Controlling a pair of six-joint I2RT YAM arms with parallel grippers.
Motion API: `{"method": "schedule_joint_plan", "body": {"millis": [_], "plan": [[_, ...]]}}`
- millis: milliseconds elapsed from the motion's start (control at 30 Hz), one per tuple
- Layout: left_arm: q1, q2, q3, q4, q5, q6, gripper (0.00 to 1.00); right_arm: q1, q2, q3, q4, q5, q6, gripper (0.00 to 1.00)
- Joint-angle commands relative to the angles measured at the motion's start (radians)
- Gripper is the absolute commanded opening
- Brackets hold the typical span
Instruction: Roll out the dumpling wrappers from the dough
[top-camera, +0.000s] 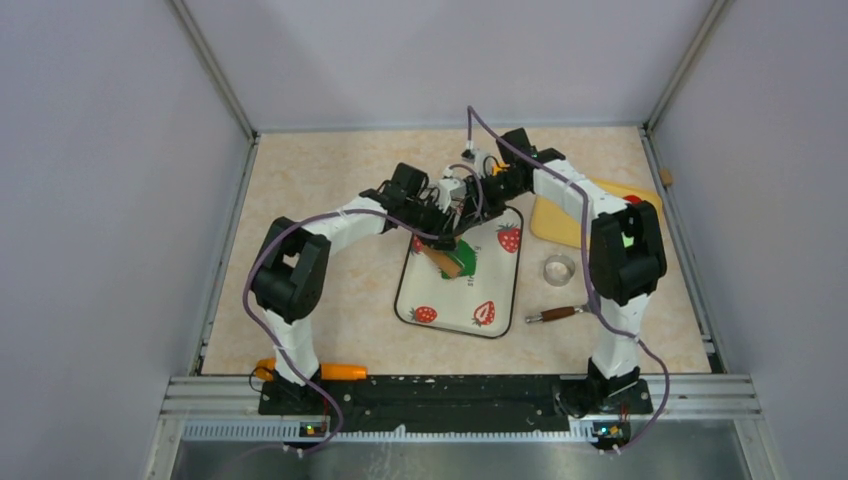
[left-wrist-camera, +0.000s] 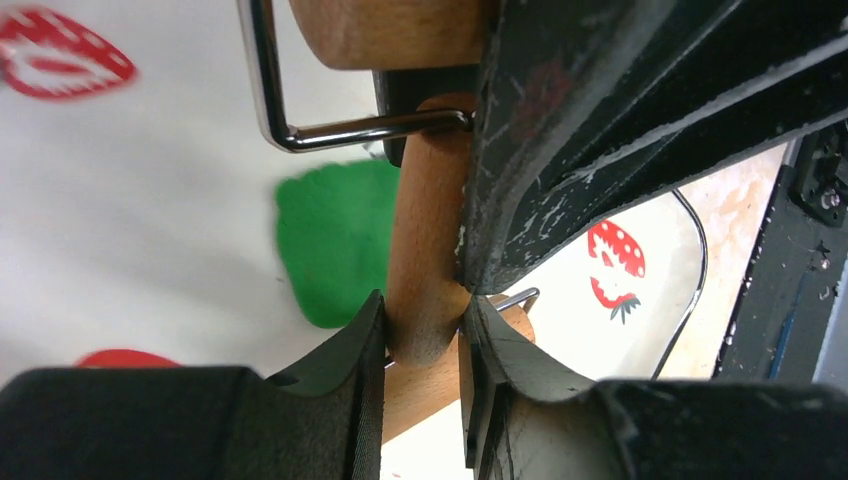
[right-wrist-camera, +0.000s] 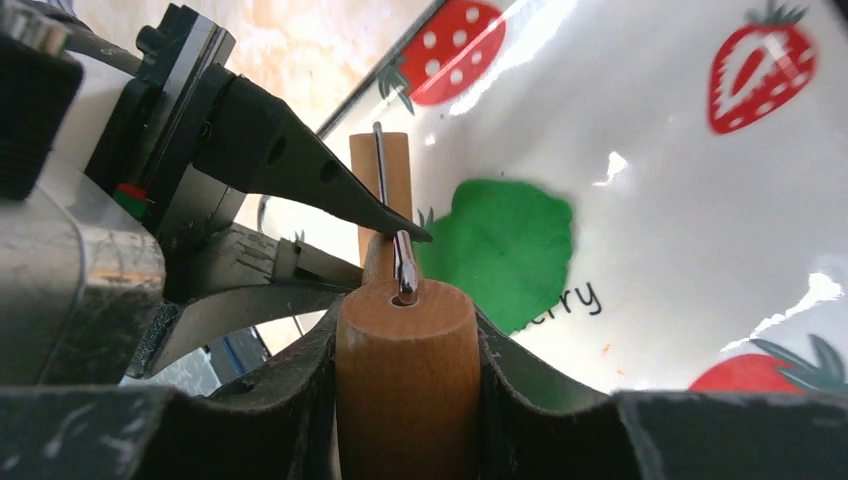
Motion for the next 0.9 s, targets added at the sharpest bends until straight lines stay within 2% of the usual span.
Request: {"method": "schedule_joint_plan", "body": {"millis": [0,200,333,633,867], "plan": [[-0.005,-0.019,0.213,0.033,0.022,-0.007,0.0,0.015,-0.036,0.049,-0.077,0.147,-0.023,0.0],[0.01,0.151,0.369,0.011,0.082,-0.027,0.0,0.004,0.002,0.053,-0.076,0.178,0.018,0.0],[0.029,0.225,0.385,0.009,0.109,-0.048,0.0,0.004,0.043,0.018,-0.046,0.212,0.026,0.0],[0.065,0.189,0.211,-0.049,0.064,0.041,0.0,0.012,0.128,-0.059,0.005,0.264,-0.024,0.0],[0.085,0.111,0.055,-0.026,0.044,0.053,0.0,0.031,0.147,-0.108,0.044,0.275,-0.017,0.0]]}}
